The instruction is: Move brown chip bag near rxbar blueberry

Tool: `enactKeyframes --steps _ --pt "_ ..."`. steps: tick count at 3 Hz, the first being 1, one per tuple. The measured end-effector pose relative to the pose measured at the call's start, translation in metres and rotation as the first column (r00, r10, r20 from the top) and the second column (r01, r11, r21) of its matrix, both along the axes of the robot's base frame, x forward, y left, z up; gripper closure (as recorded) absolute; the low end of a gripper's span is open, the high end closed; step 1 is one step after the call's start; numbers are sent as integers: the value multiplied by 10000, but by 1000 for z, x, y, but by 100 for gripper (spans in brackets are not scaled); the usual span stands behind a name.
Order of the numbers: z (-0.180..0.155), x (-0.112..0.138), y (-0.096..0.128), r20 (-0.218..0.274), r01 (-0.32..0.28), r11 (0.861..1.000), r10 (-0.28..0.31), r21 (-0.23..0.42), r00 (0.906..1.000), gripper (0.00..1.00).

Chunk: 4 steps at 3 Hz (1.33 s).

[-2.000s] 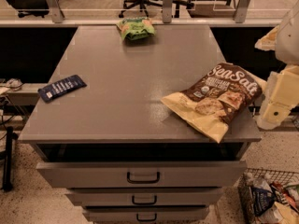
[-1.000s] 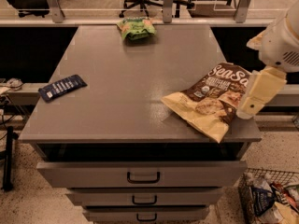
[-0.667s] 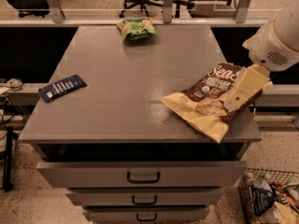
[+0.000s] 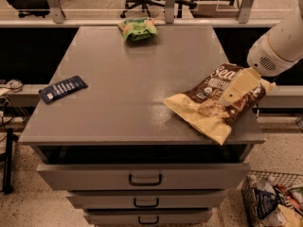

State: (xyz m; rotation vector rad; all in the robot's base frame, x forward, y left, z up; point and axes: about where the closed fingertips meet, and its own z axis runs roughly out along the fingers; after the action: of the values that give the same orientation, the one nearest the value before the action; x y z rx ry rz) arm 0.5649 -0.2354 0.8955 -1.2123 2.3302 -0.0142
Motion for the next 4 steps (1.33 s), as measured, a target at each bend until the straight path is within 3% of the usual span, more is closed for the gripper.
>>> enactKeyframes --steps 1,2,4 --pt "-11 9 -4 -230 314 9991 -308 291 9993 14" --pt "-14 12 1 -423 278 9980 -254 565 9988 36" --pt "10 -1 23 -240 -287 9947 312 990 9992 83"
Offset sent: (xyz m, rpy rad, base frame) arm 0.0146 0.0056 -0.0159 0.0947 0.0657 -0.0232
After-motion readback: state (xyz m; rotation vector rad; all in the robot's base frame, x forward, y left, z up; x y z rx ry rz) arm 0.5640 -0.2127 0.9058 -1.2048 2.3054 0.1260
